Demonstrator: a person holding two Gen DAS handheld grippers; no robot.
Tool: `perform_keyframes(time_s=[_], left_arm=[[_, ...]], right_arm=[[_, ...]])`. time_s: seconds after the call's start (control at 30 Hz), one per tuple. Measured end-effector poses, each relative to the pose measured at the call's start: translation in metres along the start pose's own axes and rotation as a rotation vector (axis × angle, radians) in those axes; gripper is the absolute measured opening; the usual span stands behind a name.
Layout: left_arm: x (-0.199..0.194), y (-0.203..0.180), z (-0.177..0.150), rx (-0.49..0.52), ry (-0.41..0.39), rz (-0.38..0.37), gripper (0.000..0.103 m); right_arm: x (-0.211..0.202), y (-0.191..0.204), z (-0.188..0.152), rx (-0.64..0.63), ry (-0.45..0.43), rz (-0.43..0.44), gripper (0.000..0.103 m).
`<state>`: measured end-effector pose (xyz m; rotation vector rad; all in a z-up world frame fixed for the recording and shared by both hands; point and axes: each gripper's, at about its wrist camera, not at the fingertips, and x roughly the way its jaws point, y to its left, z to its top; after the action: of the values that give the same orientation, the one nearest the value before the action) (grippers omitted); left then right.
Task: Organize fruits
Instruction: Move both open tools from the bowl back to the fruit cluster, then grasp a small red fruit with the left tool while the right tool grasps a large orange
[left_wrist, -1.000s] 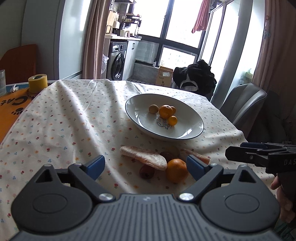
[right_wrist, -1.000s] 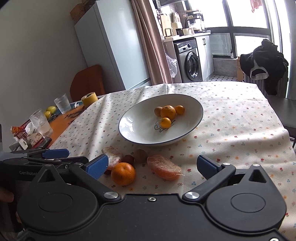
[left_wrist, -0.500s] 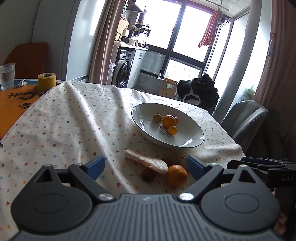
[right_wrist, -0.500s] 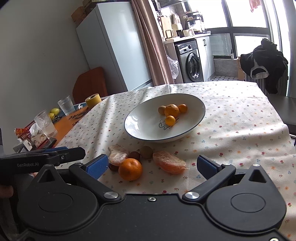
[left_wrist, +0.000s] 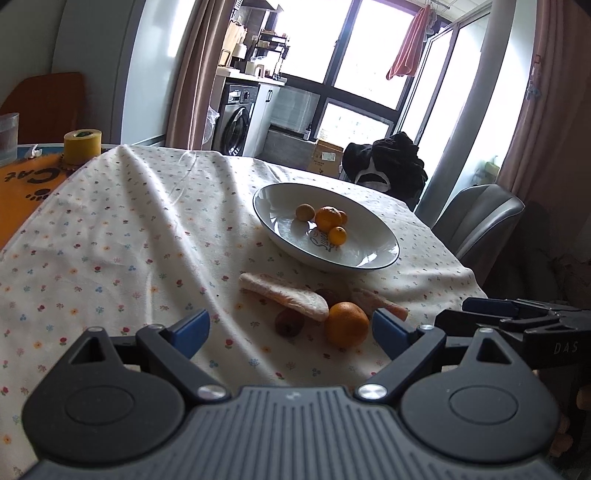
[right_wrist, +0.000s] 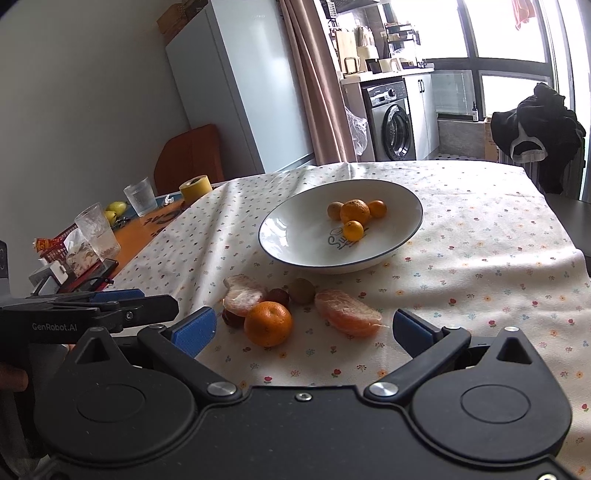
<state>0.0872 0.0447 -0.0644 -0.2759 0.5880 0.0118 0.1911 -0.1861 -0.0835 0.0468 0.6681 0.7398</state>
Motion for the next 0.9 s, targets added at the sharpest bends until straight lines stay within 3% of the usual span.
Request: perform_keyframes(time_s=[0.23, 0.47, 0.63, 0.9], left_arm=[[0.007, 0.000, -0.002, 0.035, 0.022, -0.001, 0.091], [0.017, 0.003, -0.003, 0.056, 0.039, 0.007, 0.091], [0.024, 0.007, -0.003, 0.066, 0.050, 0.019, 0.091], [0.032, 0.015, -0.003, 0.078, 0.068, 0.026, 0.084]], right_arm=[[0.009, 0.005, -0.001, -0.021, 0.025, 0.019, 0.094], [0.023, 0.008, 0.000, -0.039, 0.058, 0.031, 0.092], [0.034, 0.010, 0.001, -0.047, 0.086, 0.042, 0.083], [0.053, 0.012, 0.001, -0.049, 0.130, 0.069, 0.077]])
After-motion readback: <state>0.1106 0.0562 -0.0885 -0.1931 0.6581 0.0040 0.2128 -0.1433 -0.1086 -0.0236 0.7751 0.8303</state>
